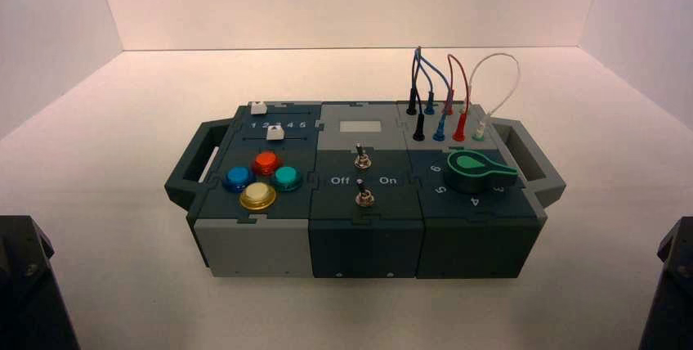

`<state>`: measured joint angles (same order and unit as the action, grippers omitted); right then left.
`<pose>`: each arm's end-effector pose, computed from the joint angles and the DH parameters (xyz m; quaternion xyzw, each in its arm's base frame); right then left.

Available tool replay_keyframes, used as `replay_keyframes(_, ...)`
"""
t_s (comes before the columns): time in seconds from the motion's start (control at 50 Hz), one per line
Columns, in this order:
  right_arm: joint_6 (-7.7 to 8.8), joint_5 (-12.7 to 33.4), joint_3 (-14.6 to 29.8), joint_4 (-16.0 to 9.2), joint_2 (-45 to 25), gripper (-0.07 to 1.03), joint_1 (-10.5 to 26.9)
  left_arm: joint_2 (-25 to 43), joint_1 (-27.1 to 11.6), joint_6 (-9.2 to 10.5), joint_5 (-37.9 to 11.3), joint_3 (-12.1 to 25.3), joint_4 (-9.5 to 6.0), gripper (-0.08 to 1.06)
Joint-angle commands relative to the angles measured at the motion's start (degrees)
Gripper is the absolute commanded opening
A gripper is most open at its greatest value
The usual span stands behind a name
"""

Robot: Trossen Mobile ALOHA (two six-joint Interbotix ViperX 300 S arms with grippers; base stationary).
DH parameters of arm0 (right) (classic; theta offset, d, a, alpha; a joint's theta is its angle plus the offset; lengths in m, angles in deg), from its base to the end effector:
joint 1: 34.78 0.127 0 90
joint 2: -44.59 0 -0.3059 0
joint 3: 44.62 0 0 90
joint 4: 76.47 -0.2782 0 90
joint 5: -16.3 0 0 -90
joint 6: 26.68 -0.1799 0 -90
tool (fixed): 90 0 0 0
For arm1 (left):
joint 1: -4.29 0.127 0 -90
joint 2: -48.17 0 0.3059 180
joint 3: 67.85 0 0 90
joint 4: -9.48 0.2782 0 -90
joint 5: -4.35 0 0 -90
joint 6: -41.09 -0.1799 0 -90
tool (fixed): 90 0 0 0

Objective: Turn the knob to position 2.

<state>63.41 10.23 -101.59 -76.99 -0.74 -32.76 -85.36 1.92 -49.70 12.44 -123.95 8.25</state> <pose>0.2355 0.0081 0.2658 0.0027 0.0544 0.0169 0.9984 0.2400 -0.0094 0.2742 -0.0029 0.0392 -0.0190 0.9990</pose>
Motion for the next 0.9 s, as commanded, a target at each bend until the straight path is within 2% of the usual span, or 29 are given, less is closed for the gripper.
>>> replay_keyframes(0.02,0.0,6.15,3.43,-0.09,-1.67,-0.02,2.46,2.72,-3.08,0.0,-5.45,4.13,0.0,-0.03)
replay_keyframes(0.08,0.09,8.53,4.13,-0.18,-2.55,-0.02,3.69,3.78,-4.31,-0.09,-8.0,4.92,0.09,-0.03)
replay_keyframes(0.1,0.09,12.04,5.1,-0.18,-3.96,-0.02,5.71,5.54,-6.06,-0.09,-11.78,6.06,0.0,-0.03)
replay_keyframes(0.12,0.09,12.04,5.1,-0.18,-3.96,-0.02,5.71,5.54,-6.06,-0.09,-11.78,6.06,0.0,-0.03)
replay_keyframes(0.26,0.09,19.07,7.65,-0.18,-7.73,-0.02,9.14,8.79,-10.28,-0.09,-21.27,8.88,-0.09,-0.03)
replay_keyframes(0.36,0.0,21.88,8.35,-0.26,-9.23,-0.02,9.58,10.37,-13.62,-0.09,-27.51,10.28,-0.18,-0.03)
replay_keyframes(0.52,-0.18,23.64,8.61,-0.26,-9.76,-0.02,9.58,14.15,-22.15,-0.35,-38.94,14.24,-0.18,-0.03)
replay_keyframes(0.62,-0.18,26.28,8.7,-1.23,-9.67,-0.02,9.58,17.14,-27.25,-0.35,-45.35,16.87,-0.97,-0.03)
replay_keyframes(0.68,-0.18,29.0,9.23,-2.2,-9.76,-0.02,9.58,18.9,-30.5,-0.35,-47.99,17.75,-1.41,-0.03)
replay_keyframes(0.8,-0.18,35.24,10.46,-4.22,-9.76,-0.02,9.58,20.92,-35.07,-0.26,-49.22,18.37,-1.67,-0.03)
replay_keyframes(0.9,-0.18,43.86,12.22,-7.03,-9.76,-0.02,9.58,23.2,-39.73,-0.26,-49.31,17.93,-1.76,-0.03)
